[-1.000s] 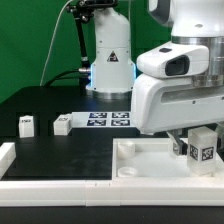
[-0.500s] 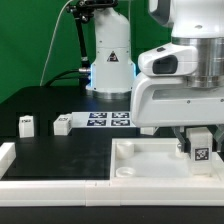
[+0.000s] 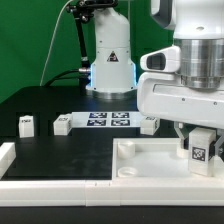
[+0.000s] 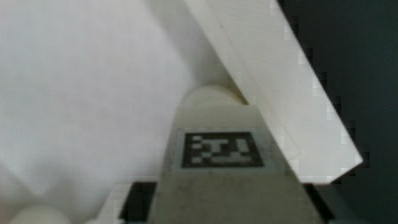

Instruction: Assemble one leg

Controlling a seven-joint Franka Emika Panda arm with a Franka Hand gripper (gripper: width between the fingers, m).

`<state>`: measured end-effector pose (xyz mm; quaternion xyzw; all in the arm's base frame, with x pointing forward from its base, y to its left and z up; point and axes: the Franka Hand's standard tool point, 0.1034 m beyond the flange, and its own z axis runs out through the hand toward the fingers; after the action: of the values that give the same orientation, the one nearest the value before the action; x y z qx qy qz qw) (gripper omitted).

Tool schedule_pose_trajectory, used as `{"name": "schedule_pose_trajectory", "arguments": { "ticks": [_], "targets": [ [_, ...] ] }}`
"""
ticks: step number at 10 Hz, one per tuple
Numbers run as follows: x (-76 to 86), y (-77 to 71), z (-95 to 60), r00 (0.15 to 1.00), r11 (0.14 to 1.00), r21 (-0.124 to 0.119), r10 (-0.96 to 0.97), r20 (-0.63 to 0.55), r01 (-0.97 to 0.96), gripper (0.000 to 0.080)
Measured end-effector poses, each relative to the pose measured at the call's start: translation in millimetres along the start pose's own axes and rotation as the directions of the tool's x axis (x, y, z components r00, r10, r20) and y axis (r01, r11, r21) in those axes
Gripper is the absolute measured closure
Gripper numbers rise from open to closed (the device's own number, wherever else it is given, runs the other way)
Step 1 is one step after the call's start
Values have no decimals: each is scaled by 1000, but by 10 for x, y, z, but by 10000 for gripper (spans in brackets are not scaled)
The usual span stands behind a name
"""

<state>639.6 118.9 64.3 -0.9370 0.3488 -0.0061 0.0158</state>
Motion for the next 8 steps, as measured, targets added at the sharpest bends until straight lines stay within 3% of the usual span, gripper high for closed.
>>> {"name": "schedule_pose_trajectory", "arguments": {
  "ticks": [2, 5, 6, 7, 8],
  "targets": [
    [-6, 1, 3, 968, 968, -2, 249, -1, -249, 509],
    [-22, -11, 9, 931, 931, 1, 365, 7, -365, 477],
    [-23, -10, 11, 937, 937, 1, 348, 7, -348, 302],
    [-22, -11, 11, 951, 951, 1, 308, 7, -308, 302],
    [-19, -13, 10, 965, 965, 2, 262, 7, -262, 183]
  ]
}}
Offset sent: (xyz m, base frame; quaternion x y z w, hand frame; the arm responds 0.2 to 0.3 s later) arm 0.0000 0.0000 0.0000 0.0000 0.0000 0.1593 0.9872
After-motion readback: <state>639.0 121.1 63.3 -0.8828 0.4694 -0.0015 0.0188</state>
